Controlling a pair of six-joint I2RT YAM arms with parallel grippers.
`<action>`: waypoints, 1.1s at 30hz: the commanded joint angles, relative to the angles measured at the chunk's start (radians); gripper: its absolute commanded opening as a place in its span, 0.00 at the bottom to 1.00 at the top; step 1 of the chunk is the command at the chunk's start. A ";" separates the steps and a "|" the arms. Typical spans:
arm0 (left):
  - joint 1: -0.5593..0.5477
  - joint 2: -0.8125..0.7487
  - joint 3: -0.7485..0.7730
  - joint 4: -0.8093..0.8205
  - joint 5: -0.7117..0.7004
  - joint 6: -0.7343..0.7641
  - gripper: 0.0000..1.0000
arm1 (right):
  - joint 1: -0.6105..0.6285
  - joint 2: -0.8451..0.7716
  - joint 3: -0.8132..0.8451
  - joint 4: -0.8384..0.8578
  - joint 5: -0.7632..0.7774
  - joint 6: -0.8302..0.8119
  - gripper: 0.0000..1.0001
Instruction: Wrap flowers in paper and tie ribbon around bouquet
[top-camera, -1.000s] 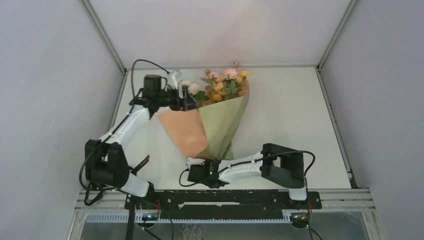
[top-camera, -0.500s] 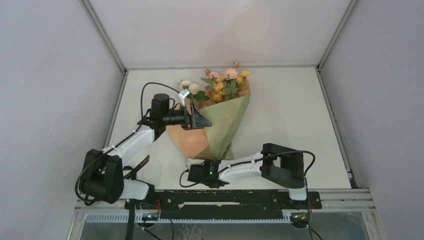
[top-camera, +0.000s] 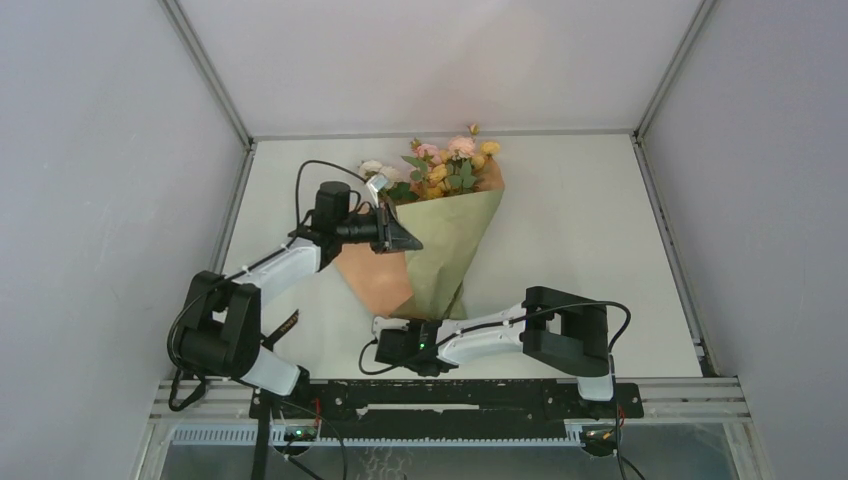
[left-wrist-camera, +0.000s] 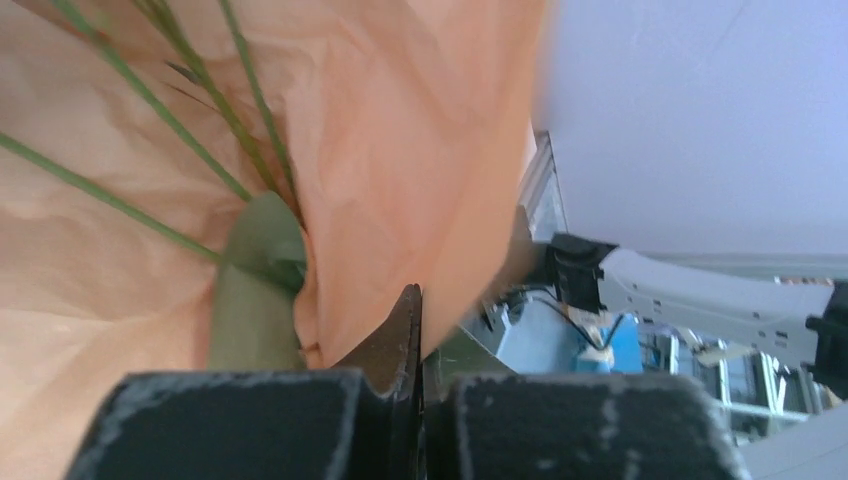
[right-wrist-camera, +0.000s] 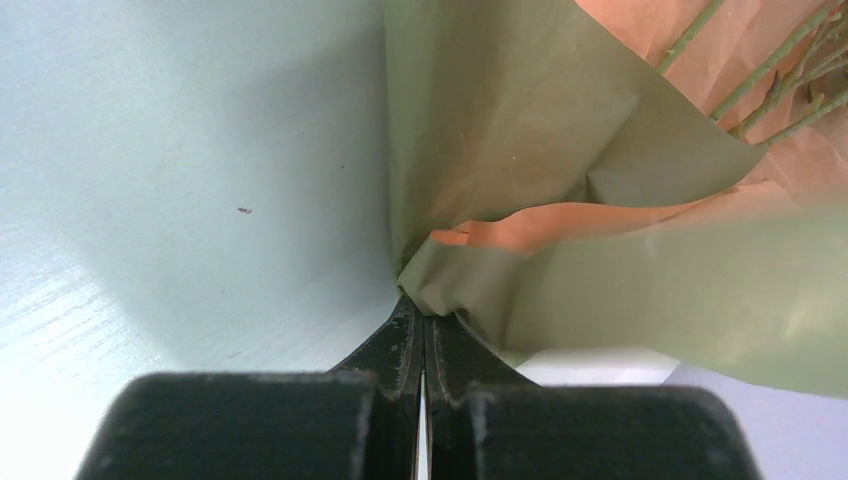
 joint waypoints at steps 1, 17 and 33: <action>0.093 -0.001 0.066 -0.002 -0.068 0.059 0.00 | 0.011 -0.022 0.001 0.017 -0.068 0.039 0.00; 0.205 0.170 -0.003 -0.089 -0.197 0.189 0.00 | 0.096 -0.181 0.002 -0.098 0.039 0.121 0.56; 0.206 0.223 -0.030 -0.159 -0.235 0.248 0.00 | -0.355 -0.915 -0.459 0.390 -0.725 0.674 0.58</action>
